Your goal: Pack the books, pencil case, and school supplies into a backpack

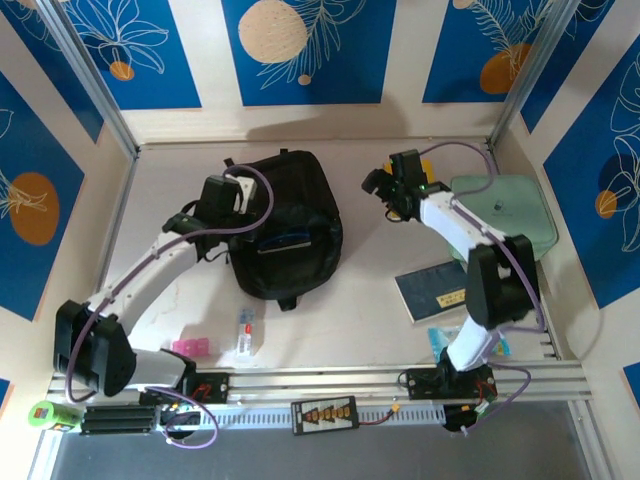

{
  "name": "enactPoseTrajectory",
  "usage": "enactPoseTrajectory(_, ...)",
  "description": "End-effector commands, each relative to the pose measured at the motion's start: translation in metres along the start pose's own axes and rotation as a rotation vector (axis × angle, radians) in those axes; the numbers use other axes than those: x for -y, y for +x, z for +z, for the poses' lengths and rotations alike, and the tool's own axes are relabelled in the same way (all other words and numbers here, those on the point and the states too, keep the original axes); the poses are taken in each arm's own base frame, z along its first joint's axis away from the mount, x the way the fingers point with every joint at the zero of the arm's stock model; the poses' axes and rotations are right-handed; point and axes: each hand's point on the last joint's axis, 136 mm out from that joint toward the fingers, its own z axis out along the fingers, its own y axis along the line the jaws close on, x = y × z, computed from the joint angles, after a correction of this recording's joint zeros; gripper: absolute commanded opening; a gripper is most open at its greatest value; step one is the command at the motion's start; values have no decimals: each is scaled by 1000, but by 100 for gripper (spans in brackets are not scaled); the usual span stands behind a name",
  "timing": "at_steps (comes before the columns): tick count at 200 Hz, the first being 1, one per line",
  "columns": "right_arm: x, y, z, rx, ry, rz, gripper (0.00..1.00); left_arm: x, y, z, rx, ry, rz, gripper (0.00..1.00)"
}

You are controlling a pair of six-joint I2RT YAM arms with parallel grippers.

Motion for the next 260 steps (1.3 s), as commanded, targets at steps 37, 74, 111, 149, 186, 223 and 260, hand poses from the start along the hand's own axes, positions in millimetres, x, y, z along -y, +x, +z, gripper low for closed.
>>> enactPoseTrajectory(37, 33, -28, 70, -108, 157, -11, 91, 26, -4, -40, 50, 170, -14, 93)
enactPoseTrajectory(74, 47, -15, 90, -200, 192, 27, 89, 37, -19, -54, 107, 229, -26, 98)
enactPoseTrajectory(111, 60, 20, 95, -296, 193, 97, 87, 42, -30, -52, 105, 252, -41, 100)
enactPoseTrajectory(149, 67, 53, 87, -365, 222, 136, 85, 56, -42, -43, 84, 314, -70, 100)
enactPoseTrajectory(186, 59, 87, 64, -437, 189, 165, 84, 73, -51, -29, 72, 371, -100, 100)
enactPoseTrajectory(223, 55, 135, 28, -482, 176, 216, 83, 93, -52, -10, 20, 391, -118, 100)
enactPoseTrajectory(260, 50, 194, -4, -517, 145, 291, 82, 118, -48, 13, -54, 408, -129, 99)
